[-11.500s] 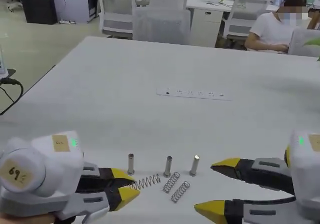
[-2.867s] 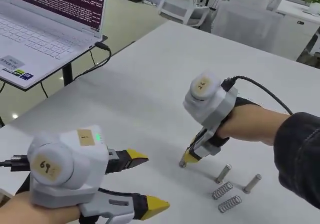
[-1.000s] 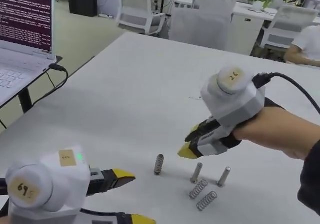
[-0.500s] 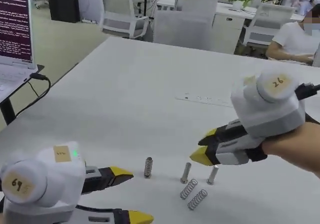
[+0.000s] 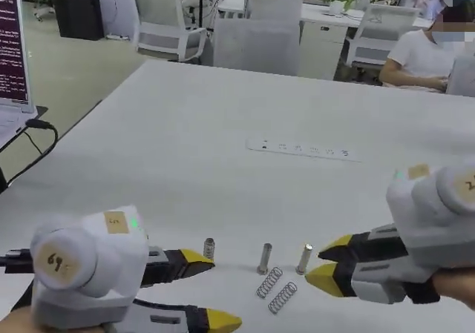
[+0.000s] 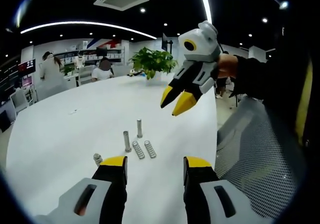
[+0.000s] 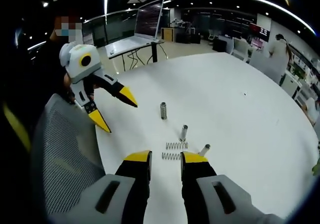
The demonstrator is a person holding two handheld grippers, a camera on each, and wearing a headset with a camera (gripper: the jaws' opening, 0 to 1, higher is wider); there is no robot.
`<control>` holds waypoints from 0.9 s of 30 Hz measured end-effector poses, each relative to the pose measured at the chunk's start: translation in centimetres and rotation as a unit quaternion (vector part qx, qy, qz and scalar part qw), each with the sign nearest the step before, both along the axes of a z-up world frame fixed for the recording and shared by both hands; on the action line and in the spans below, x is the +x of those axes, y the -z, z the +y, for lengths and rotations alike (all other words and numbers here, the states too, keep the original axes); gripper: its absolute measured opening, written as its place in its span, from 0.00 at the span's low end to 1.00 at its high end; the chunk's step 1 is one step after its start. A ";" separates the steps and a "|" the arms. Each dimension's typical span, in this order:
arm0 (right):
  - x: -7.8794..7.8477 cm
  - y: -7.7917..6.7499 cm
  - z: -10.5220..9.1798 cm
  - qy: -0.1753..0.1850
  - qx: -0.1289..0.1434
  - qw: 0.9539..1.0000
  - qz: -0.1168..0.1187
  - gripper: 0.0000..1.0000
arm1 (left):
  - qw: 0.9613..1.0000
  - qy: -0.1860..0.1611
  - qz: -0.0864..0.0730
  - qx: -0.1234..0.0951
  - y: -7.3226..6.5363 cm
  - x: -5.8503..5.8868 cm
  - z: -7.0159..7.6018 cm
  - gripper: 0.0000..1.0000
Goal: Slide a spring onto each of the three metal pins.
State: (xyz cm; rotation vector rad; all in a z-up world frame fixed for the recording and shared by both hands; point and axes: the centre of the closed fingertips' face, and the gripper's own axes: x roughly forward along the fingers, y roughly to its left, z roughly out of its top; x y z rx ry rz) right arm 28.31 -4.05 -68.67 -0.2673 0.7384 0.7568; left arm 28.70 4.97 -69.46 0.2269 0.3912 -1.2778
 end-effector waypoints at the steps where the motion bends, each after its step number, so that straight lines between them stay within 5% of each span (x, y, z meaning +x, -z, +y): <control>1: -0.3 0.3 -0.2 0.004 0.001 1.000 0.003 0.21 | 1.000 -0.001 0.001 0.001 0.2 0.1 -0.2 0.38; 12: -1.7 1.3 -1.0 0.028 0.016 0.999 0.014 0.21 | 0.999 -0.033 0.013 0.039 2.7 2.1 -2.7 0.26; 27: -2.9 3.0 -0.6 0.034 0.034 0.998 0.030 0.20 | 0.993 -0.054 -0.009 0.101 5.7 4.2 -5.2 0.21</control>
